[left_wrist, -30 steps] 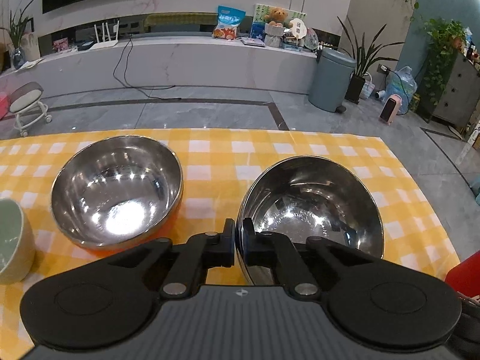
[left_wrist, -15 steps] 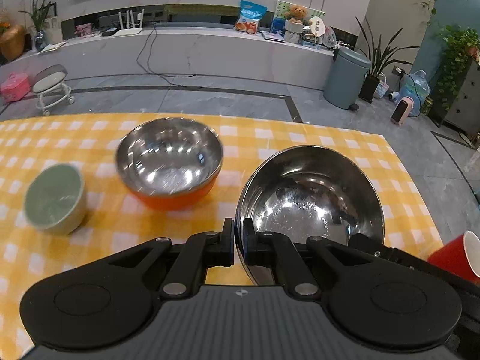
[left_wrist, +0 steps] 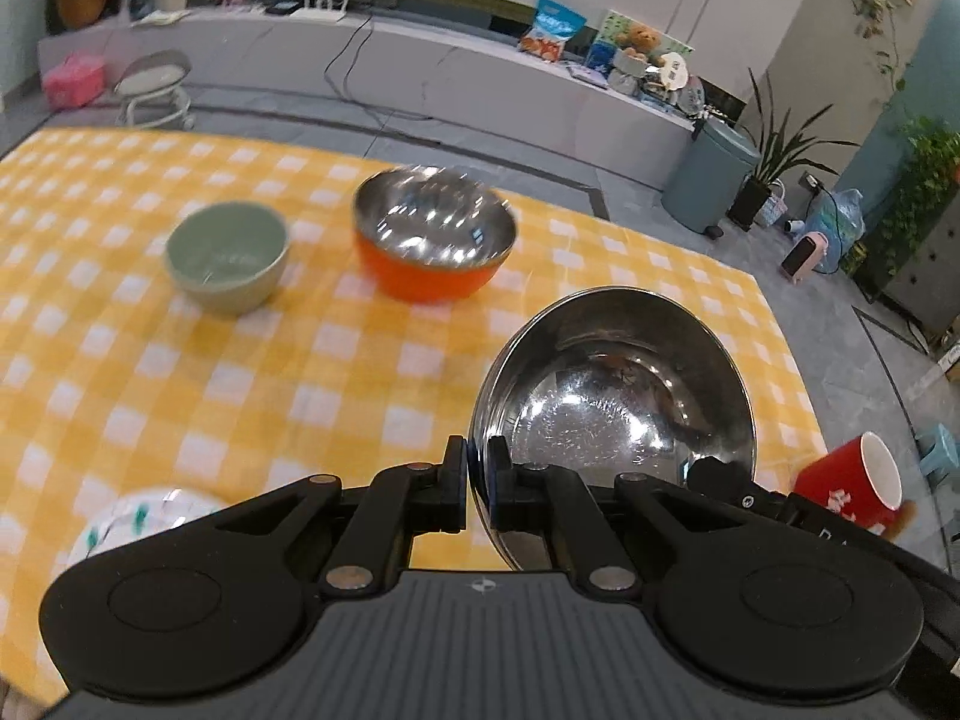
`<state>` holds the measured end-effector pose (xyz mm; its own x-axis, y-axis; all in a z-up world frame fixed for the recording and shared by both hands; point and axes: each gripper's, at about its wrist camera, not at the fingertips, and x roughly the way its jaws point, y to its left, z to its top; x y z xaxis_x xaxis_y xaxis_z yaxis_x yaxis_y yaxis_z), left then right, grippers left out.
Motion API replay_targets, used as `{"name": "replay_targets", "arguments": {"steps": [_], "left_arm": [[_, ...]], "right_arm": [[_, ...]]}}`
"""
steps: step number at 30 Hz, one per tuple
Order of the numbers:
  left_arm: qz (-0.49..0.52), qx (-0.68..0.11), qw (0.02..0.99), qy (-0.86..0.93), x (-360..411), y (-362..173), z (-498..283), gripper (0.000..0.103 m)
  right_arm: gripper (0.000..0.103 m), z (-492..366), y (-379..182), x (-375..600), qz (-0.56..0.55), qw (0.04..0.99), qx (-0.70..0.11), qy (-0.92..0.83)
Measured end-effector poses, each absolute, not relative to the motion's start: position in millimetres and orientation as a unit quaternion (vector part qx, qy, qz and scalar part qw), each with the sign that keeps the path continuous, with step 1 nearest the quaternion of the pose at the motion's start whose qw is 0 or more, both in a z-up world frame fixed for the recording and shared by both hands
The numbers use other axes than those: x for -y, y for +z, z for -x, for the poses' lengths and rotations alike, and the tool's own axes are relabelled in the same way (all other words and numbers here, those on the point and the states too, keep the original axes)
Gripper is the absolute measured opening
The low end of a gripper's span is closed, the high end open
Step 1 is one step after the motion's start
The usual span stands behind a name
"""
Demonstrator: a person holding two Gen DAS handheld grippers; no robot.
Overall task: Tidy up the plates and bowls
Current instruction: 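Carry the blue bowl with both grippers and lower it beside the stacked plates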
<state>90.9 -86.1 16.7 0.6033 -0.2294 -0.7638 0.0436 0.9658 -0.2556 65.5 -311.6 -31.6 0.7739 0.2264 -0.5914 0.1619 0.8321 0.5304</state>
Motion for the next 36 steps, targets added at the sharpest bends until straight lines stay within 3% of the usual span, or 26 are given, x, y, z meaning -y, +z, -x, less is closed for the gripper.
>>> {"name": "replay_targets", "arguments": {"steps": [17, 36], "left_arm": [[0.187, -0.5, 0.842, -0.081, 40.5, -22.3, -34.1, 0.007], [0.206, -0.523, 0.823, -0.081, 39.2, -53.7, -36.3, 0.012]], "right_arm": [[0.012, 14.1, -54.4, 288.3, -0.298, 0.884, -0.358, 0.044], [0.012, 5.9, -71.9, 281.9, -0.275, 0.872, -0.406, 0.012]]}}
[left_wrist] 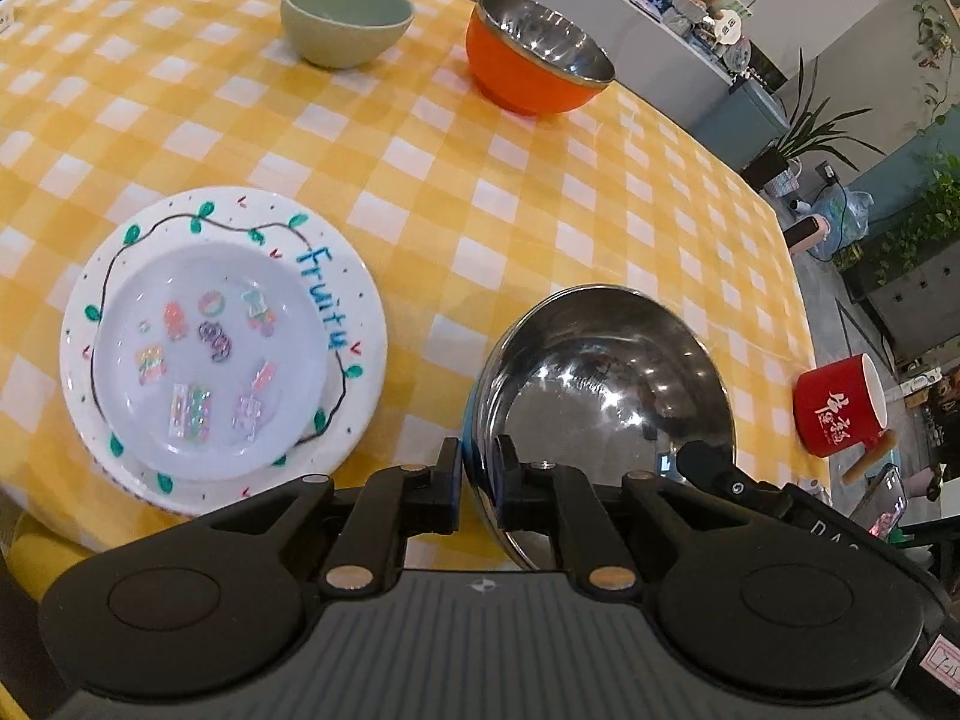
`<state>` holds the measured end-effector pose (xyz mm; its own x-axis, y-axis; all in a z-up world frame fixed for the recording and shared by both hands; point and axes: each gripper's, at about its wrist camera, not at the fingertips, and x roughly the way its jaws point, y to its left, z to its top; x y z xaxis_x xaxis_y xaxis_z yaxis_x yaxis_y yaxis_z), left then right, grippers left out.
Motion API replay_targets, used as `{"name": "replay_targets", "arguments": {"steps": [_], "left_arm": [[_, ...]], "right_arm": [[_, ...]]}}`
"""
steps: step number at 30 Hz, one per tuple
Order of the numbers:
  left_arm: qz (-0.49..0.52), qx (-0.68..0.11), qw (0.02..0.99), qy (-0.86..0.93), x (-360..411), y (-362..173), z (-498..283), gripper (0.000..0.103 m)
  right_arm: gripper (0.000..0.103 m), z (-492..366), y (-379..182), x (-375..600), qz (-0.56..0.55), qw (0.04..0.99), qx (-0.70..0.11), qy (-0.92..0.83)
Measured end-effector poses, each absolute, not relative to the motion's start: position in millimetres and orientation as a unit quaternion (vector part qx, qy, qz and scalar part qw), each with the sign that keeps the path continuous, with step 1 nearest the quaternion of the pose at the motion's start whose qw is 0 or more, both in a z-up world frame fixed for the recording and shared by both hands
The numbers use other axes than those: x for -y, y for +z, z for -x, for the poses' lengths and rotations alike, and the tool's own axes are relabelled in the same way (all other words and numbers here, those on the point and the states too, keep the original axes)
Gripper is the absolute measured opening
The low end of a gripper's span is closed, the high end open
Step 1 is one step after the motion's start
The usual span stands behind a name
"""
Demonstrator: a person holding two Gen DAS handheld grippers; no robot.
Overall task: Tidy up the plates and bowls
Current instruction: 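Carry the blue bowl with both grippers and lower it beside the stacked plates, then open both grippers and pull them back from the blue bowl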
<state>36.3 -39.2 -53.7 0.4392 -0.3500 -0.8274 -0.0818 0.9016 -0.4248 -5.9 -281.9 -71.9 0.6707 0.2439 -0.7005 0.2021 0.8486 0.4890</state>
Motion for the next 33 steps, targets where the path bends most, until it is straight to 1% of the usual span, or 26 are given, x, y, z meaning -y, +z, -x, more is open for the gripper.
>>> {"name": "replay_targets", "arguments": {"steps": [6, 11, 16, 18, 19, 20, 21, 23, 25, 27, 29, 33], "left_arm": [[0.181, -0.503, 0.841, -0.085, 47.6, -53.4, -41.3, 0.013], [0.18, -0.502, 0.841, -0.089, 47.8, -53.5, -40.2, 0.014], [0.19, -0.501, 0.839, -0.094, 44.9, -53.5, -40.7, 0.016], [0.192, -0.501, 0.839, -0.092, 44.8, -53.1, -40.6, 0.023], [0.192, -0.5, 0.84, -0.09, 44.5, -53.1, -40.7, 0.03], [0.191, -0.498, 0.841, -0.089, 44.7, -52.4, -40.4, 0.035], [0.19, -0.495, 0.843, -0.089, 44.4, -51.4, -39.4, 0.037], [0.187, -0.49, 0.847, -0.09, 45.1, -48.3, -38.1, 0.047], [0.18, -0.48, 0.854, -0.091, 45.4, -43.7, -36.0, 0.05], [0.158, -0.465, 0.867, -0.087, 47.0, -36.8, -32.9, 0.052], [0.127, -0.44, 0.885, -0.08, 49.6, -28.8, -27.8, 0.056], [0.099, -0.409, 0.904, -0.078, 49.9, -15.5, -21.8, 0.057]], "right_arm": [[0.012, 0.3, -74.2, 282.2, -0.278, 0.873, -0.399, 0.006], [0.012, -1.9, -75.0, 280.5, -0.272, 0.874, -0.403, 0.001], [0.015, -2.8, -76.0, 281.5, -0.276, 0.871, -0.406, -0.001], [0.019, -2.8, -75.6, 281.5, -0.279, 0.872, -0.403, 0.0], [0.024, -1.8, -74.8, 282.0, -0.281, 0.873, -0.398, 0.0], [0.036, -0.6, -73.5, 282.4, -0.283, 0.875, -0.392, 0.002], [0.042, 0.6, -72.4, 282.0, -0.283, 0.878, -0.387, 0.003], [0.044, 2.0, -69.7, 280.0, -0.277, 0.884, -0.378, 0.005], [0.047, 2.4, -68.1, 278.7, -0.274, 0.887, -0.372, 0.007], [0.049, 3.4, -66.6, 278.4, -0.275, 0.889, -0.365, 0.01], [0.049, 4.8, -64.9, 279.1, -0.277, 0.893, -0.356, 0.009], [0.05, 7.4, -61.4, 280.3, -0.278, 0.899, -0.339, 0.01]]}}
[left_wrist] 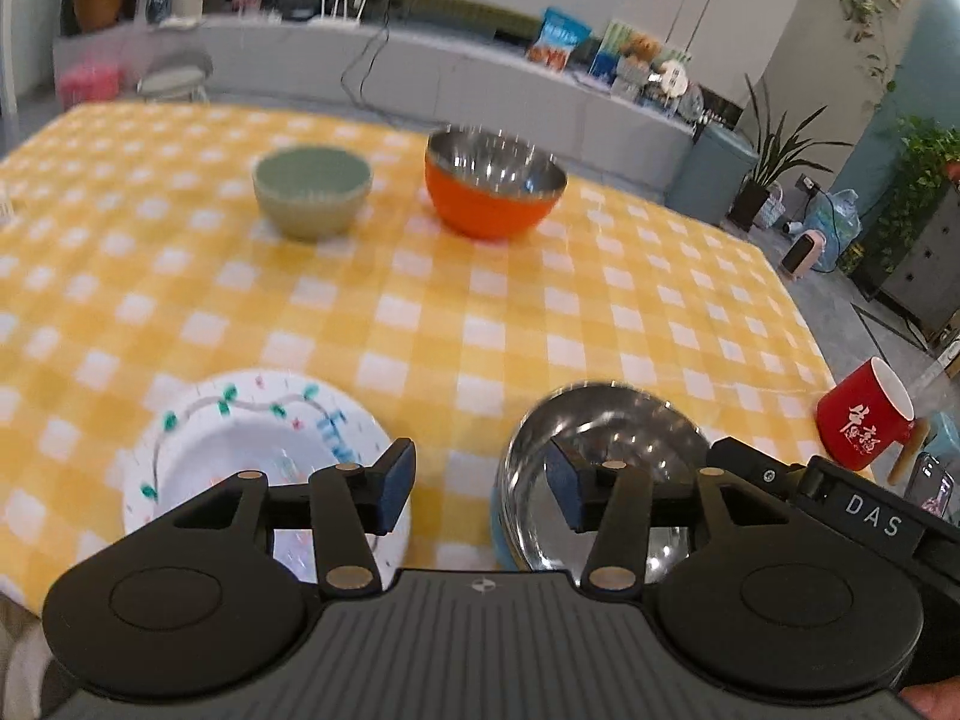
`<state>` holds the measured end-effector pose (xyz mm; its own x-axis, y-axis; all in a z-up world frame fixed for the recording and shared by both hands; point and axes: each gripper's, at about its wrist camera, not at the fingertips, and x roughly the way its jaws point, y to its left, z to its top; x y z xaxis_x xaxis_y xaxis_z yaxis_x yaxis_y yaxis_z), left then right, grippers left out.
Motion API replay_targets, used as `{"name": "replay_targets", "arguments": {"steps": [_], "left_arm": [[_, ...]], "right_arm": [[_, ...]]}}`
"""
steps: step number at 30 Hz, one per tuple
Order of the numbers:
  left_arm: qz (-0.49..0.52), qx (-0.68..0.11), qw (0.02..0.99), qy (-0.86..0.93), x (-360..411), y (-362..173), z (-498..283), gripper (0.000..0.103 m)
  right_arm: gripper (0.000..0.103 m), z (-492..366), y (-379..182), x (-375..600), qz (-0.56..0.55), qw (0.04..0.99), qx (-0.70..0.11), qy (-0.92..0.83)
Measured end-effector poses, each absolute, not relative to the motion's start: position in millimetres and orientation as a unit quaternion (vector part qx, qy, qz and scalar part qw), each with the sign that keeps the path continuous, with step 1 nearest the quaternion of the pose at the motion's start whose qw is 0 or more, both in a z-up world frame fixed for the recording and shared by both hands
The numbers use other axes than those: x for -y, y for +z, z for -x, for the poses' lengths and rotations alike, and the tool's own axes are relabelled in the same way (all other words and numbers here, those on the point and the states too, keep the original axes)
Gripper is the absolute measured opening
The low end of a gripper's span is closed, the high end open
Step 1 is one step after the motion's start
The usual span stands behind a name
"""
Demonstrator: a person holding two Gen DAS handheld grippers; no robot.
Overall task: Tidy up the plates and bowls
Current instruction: 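Open both grippers and pull them back from the blue bowl, then move both grippers to the orange steel bowl and close them on its rim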
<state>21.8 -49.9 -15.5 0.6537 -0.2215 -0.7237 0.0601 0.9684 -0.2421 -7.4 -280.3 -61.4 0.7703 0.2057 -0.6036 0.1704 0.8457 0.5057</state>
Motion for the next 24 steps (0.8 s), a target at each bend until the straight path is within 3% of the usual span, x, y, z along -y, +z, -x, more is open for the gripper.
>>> {"name": "replay_targets", "arguments": {"steps": [24], "left_arm": [[0.057, -0.37, 0.922, -0.097, 39.5, 15.4, -71.6, 0.057]], "right_arm": [[0.055, -36.3, -31.3, 237.8, -0.153, 0.944, -0.287, 0.051]]}}
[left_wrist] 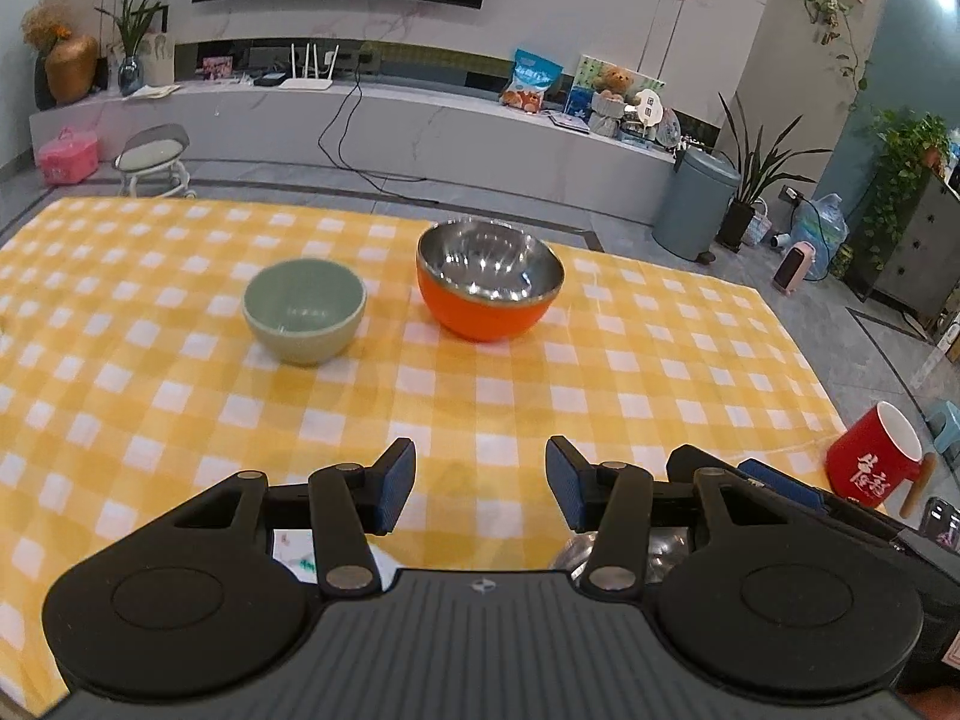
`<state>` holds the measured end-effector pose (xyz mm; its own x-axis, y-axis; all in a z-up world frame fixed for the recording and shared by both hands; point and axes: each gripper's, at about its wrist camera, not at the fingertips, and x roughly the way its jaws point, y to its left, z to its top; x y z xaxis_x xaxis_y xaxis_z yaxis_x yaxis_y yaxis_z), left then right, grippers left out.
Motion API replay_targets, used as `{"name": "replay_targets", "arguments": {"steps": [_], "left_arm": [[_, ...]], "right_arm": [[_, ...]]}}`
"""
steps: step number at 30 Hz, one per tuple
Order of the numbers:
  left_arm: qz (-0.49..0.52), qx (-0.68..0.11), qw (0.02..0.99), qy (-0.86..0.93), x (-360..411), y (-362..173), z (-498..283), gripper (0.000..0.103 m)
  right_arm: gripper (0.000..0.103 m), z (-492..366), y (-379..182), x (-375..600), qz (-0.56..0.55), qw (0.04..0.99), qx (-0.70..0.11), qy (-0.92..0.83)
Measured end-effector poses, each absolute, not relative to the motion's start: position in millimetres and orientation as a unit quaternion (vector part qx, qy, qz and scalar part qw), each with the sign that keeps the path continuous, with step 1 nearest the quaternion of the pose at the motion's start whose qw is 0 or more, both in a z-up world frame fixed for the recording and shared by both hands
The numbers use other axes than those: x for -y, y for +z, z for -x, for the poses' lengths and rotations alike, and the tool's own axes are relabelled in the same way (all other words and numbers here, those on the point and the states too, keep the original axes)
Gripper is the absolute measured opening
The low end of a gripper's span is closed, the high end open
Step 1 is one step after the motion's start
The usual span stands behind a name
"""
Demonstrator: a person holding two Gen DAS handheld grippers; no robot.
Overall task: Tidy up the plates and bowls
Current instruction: 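Move both grippers to the orange steel bowl and close them on its rim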
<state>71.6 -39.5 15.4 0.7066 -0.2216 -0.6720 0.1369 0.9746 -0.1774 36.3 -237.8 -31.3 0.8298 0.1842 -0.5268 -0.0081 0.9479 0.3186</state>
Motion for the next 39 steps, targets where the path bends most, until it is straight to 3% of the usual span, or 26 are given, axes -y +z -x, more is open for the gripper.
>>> {"name": "replay_targets", "arguments": {"steps": [22, 33, 38, 39], "left_arm": [[0.04, -0.373, 0.921, -0.106, 32.1, 3.8, -184.3, 0.059], [0.068, -0.38, 0.921, -0.051, 35.9, -22.3, -263.0, 0.059], [0.061, -0.399, 0.914, -0.052, 40.4, -33.8, -277.3, 0.058], [0.058, -0.403, 0.912, -0.05, 40.9, -36.4, -279.6, 0.056]], "right_arm": [[0.059, -174.9, -26.6, 244.8, -0.127, 0.927, -0.352, 0.034], [0.062, -255.0, -43.6, 234.7, -0.222, 0.898, -0.378, -0.027], [0.061, -274.3, -60.3, 228.0, -0.222, 0.888, -0.401, -0.036], [0.055, -275.9, -64.6, 228.5, -0.221, 0.887, -0.404, -0.036]]}}
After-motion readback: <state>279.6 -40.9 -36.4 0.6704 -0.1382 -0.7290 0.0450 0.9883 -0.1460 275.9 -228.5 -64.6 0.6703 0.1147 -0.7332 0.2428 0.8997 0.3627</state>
